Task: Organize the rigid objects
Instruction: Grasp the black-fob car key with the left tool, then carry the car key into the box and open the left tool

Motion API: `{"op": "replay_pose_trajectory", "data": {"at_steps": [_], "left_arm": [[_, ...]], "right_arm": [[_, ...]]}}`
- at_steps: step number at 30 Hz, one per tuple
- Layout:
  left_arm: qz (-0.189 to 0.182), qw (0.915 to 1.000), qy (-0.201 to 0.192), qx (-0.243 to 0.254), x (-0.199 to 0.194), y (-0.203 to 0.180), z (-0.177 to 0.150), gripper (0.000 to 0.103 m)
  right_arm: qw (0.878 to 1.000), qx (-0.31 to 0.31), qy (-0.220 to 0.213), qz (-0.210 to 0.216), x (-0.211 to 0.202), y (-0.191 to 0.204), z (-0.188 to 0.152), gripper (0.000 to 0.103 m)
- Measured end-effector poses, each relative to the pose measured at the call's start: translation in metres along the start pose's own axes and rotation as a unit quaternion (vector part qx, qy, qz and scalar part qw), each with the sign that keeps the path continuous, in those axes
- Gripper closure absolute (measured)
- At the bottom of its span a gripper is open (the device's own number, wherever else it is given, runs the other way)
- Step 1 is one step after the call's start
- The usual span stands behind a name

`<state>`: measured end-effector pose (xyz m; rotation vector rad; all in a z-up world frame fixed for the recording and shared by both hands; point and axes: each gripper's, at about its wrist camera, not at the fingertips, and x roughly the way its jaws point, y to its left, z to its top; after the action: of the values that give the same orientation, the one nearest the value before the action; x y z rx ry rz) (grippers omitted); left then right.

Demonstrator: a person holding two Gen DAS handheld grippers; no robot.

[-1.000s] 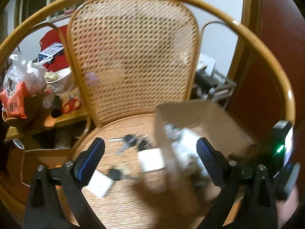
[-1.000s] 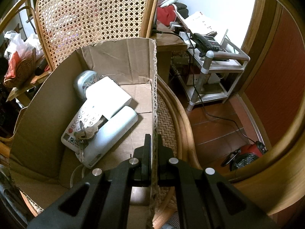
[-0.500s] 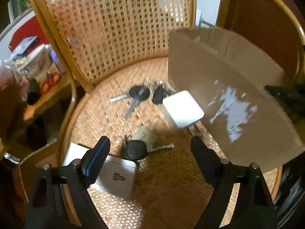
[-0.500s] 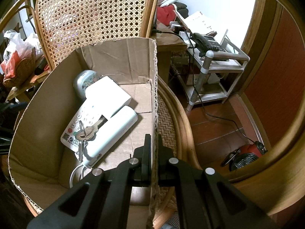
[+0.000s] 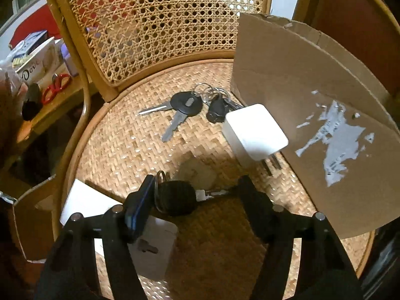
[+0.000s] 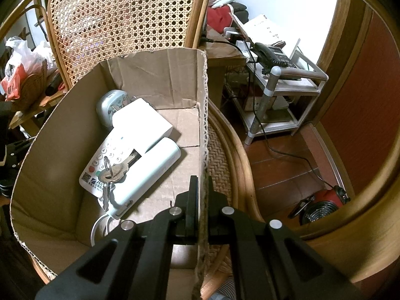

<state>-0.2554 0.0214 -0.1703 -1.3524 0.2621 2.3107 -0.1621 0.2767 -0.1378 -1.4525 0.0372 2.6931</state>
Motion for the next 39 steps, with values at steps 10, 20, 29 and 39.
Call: {"op": "replay_pose_trajectory", "data": {"at_steps": [10, 20, 29, 39], "left_arm": [[-0.002, 0.9995, -0.031, -0.003, -0.028, -0.017, 0.004, 0.038], [0.0, 0.9966, -0.079, -0.022, -0.081, -0.018, 0.038, 0.038], [-0.028, 0.9892, -0.138, -0.039, -0.134, -0.05, 0.071, 0.038], [-0.069, 0.9866, -0.142, -0.041, -0.127, -0.115, 0.096, 0.038]], "right_arm": [[1.0, 0.0, 0.0, 0.0, 0.0, 0.0, 0.0, 0.097], [1.0, 0.0, 0.0, 0.0, 0.0, 0.0, 0.0, 0.097], [1.0, 0.002, 0.001, 0.0, 0.001, 0.001, -0.001, 0.097], [1.0, 0.002, 0.0, 0.001, 0.001, 0.002, -0.001, 0.097]]}}
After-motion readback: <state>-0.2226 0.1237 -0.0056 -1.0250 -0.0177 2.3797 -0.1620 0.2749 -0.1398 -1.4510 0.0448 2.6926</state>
